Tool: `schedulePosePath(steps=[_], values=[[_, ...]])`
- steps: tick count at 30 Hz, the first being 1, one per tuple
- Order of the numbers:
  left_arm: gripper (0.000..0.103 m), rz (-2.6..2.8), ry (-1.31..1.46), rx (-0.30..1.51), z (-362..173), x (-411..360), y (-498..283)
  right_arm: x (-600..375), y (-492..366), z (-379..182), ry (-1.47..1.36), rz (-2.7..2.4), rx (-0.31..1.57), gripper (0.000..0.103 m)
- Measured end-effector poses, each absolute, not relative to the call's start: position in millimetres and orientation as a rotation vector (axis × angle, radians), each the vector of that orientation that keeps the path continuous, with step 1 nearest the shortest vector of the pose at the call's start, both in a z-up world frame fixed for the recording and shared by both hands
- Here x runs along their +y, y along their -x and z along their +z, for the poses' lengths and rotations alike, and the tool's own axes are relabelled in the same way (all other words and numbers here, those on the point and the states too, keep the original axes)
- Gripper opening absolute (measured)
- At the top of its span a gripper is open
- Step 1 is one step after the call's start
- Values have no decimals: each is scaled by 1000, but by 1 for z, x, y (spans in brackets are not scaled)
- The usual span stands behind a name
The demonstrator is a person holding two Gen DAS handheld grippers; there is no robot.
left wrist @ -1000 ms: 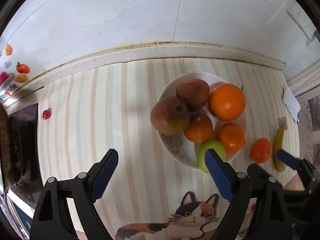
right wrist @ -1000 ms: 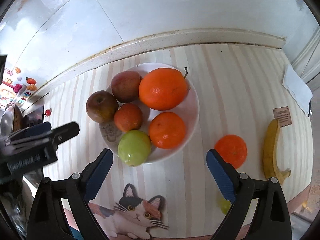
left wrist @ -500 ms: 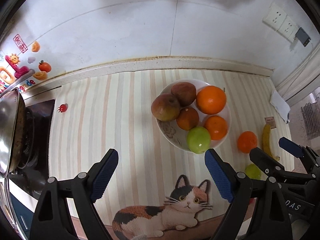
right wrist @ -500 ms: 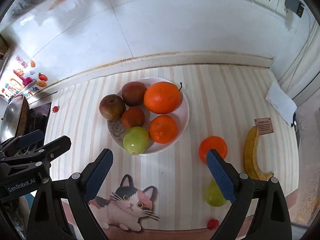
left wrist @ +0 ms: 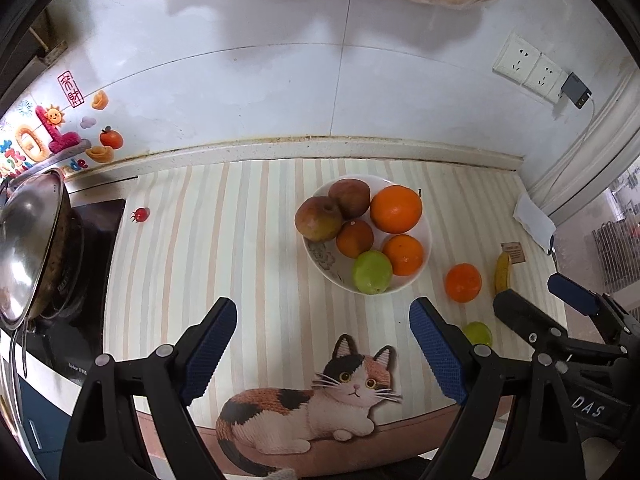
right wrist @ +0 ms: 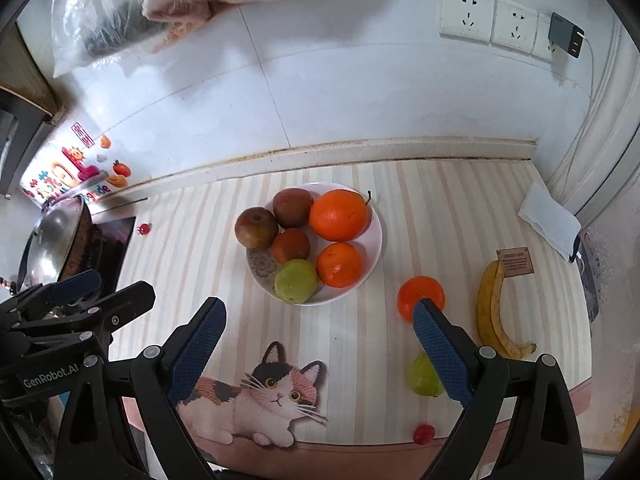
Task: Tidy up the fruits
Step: 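Withdraw both tools from the plate, then grasp the green pear with the right tool while the left tool grasps the loose tangerine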
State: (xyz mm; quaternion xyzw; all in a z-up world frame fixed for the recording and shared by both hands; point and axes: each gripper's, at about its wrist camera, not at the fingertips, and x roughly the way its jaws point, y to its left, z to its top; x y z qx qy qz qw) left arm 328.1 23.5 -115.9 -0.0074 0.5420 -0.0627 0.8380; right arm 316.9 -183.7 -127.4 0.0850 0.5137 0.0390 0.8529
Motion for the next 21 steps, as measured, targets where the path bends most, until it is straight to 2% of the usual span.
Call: schedulePosePath(steps=[6,10,13,19,21], values=[[88,-122,-3,1164,-123,11,-321,-225,-306,-145,-323,82,1129,97],[89,-141,-43,1221,-148,-12,-319,-271,-291,-182,-422,8,1209,96],[89,-163,-78,1266,-170,-35,-319,-302,-279,-213,-473,-47,1261,91],[89,-218,-176,1350,-212,-90,-329,-342,-255,-280,-575,-129,1362,90],[89,-235,-206,1367,-221,-106,-335,-345,-253,-294,-601,-127,1366,86]])
